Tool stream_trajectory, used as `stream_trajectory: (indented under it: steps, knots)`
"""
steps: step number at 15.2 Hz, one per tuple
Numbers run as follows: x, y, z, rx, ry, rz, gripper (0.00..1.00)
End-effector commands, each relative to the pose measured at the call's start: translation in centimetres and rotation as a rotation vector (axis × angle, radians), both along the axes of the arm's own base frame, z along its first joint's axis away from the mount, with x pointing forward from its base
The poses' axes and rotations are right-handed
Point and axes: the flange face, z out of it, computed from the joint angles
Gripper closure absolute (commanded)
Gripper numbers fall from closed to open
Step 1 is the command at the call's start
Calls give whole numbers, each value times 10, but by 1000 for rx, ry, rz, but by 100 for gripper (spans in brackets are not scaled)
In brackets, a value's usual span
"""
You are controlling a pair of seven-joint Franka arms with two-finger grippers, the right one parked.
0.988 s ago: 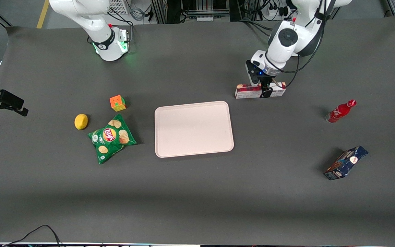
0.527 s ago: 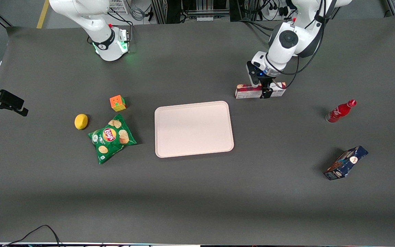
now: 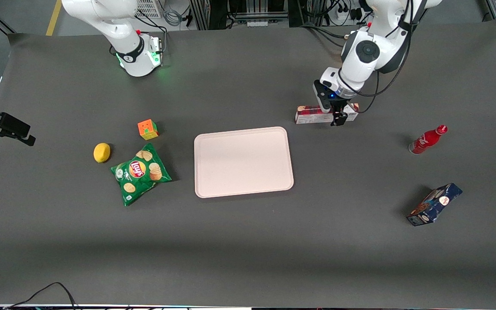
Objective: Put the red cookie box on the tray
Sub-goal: 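Lower the open left gripper around the cookie box and close it, then lift the cookie box and carry it over the white tray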
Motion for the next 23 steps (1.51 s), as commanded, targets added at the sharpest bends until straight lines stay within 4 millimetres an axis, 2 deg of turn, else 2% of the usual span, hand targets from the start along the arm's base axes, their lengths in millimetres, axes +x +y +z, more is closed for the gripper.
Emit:
stream_trajectory:
  steps: [1, 3, 5, 8, 9, 11, 16, 19, 23]
  knots:
    - [-12, 14, -9, 12, -10, -3, 13]
    - [-12, 14, -9, 12, -10, -4, 22]
    - [-13, 14, -10, 13, -5, -4, 40]
    - [-13, 13, -11, 13, -4, -4, 88]
    - [-13, 13, -11, 13, -4, -4, 96]
    - [-13, 14, -10, 14, -4, -5, 100]
    - [-5, 12, -1, 6, -17, 28, 100]
    - [22, 25, 16, -11, -13, 111, 100]
    - [76, 26, 68, -55, 69, 180, 100]
